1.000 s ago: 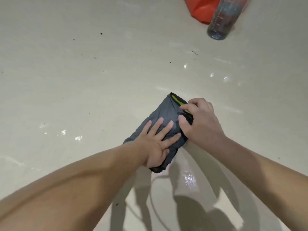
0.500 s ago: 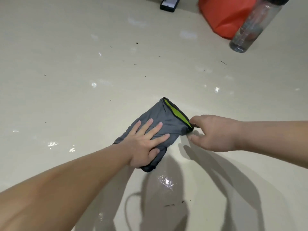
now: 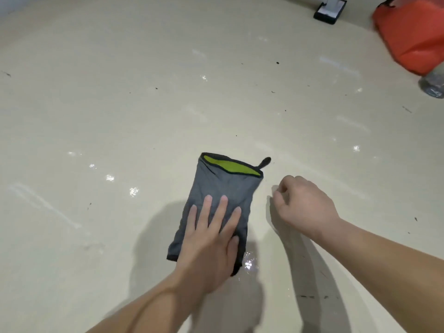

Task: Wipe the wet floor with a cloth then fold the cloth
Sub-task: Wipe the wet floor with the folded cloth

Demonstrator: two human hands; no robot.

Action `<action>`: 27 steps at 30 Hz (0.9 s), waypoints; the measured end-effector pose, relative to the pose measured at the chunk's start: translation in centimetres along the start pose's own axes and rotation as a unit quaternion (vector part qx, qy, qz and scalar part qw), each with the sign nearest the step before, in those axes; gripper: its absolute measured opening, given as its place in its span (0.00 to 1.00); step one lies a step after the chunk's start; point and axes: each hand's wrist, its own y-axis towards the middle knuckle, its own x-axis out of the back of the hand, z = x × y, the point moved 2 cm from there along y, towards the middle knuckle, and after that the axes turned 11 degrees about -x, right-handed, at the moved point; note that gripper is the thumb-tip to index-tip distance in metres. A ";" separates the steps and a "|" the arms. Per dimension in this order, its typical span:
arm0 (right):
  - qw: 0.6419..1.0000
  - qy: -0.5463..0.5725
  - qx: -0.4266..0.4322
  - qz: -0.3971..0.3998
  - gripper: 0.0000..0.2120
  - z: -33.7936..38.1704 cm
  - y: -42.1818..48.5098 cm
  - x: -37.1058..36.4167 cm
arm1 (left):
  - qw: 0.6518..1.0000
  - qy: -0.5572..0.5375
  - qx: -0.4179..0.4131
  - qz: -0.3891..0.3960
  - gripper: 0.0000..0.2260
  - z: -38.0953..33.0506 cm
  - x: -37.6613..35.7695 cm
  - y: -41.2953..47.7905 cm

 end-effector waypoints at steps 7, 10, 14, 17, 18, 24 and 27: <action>0.998 0.023 0.058 0.000 0.10 4.5 2.5 1.1 | 0.977 0.037 -0.195 0.079 0.23 5.7 1.0 -4.6; 0.995 0.034 0.088 0.026 0.08 6.6 2.3 0.6 | 0.998 0.029 0.039 0.047 0.25 11.6 2.2 -3.9; 0.986 0.022 0.159 0.054 0.08 10.0 0.9 -1.0 | 0.971 -0.003 0.239 0.005 0.27 10.2 1.7 -3.7; 0.973 -0.048 0.220 0.053 0.11 11.7 -0.2 -2.3 | 0.977 0.007 0.213 -0.011 0.27 6.1 0.7 -5.3; 0.969 -0.065 0.232 0.054 0.11 12.0 -0.5 -2.8 | 0.981 0.010 0.192 -0.015 0.27 4.6 0.3 -6.4; 0.962 -0.099 0.250 0.054 0.11 13.0 -1.7 -4.2 | 0.989 -0.005 0.145 -0.005 0.28 -1.2 -1.9 -9.8; 0.965 -0.058 0.247 0.059 0.09 13.2 -2.2 -4.3 | 0.989 -0.018 0.144 -0.011 0.28 -1.2 -1.5 -9.5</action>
